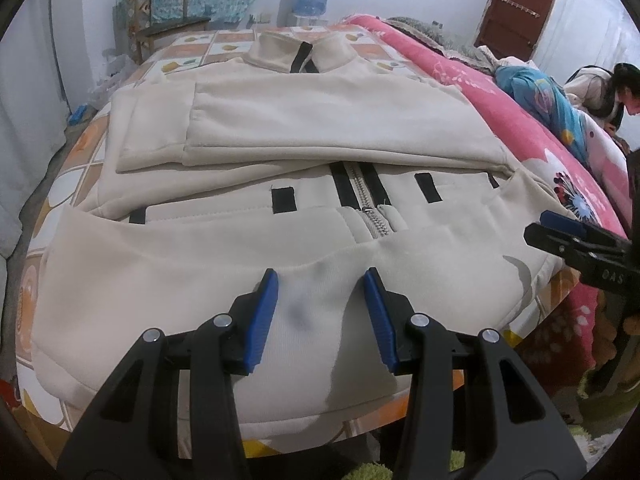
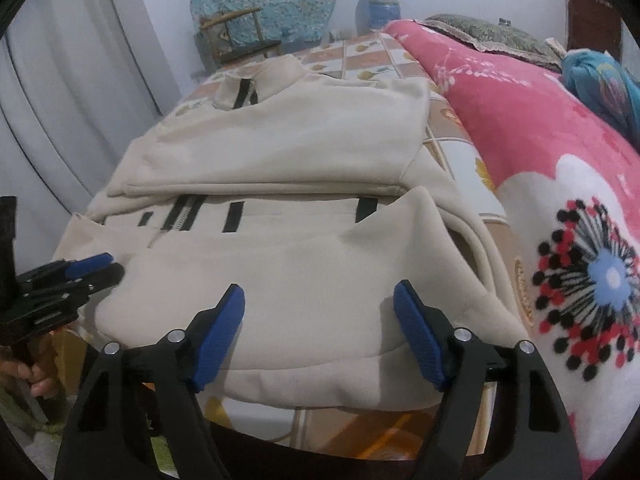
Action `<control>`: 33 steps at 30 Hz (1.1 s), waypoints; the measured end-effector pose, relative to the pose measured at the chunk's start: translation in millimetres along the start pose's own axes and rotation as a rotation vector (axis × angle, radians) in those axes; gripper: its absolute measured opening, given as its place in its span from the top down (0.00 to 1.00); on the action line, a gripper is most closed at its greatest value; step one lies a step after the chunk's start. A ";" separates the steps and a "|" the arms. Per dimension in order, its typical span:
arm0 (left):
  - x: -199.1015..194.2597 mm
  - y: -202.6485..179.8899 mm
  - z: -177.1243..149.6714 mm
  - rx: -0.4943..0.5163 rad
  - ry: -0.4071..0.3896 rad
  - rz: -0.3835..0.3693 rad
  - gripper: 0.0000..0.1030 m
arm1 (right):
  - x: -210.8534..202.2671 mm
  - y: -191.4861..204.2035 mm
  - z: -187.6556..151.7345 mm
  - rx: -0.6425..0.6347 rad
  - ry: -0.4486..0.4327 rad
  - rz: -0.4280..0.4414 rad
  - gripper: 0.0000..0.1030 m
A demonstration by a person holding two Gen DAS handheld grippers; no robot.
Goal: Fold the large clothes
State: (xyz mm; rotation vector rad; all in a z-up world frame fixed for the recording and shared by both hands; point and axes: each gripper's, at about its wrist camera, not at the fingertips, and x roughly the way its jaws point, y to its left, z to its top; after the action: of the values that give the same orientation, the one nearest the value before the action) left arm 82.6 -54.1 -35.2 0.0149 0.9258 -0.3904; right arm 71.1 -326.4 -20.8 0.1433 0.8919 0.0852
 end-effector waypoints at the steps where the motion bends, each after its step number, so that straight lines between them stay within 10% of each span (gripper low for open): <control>1: -0.4 0.2 -0.8 0.002 -0.004 -0.001 0.58 | -0.2 1.8 1.5 -0.008 0.001 -0.012 0.31; 14: -5.6 -1.8 -11.8 0.040 -0.049 -0.014 0.66 | 20.5 10.1 1.3 -0.073 0.057 -0.106 0.51; 18: -6.7 -11.1 -14.8 0.120 -0.071 0.016 0.91 | 17.8 10.0 3.0 -0.081 0.057 -0.101 0.94; 27: -55.3 -5.8 16.0 0.143 -0.291 0.011 0.96 | -34.6 24.0 40.2 -0.108 -0.117 -0.118 0.97; 33: -4.0 4.8 23.9 0.112 -0.209 0.039 0.96 | 6.0 25.0 46.9 -0.118 -0.072 -0.152 0.97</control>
State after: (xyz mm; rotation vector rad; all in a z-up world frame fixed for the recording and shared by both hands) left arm 100.6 -52.7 -18.4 0.0930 0.6957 -0.3991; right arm 111.1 -305.1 7.7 -0.0317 0.8215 -0.0088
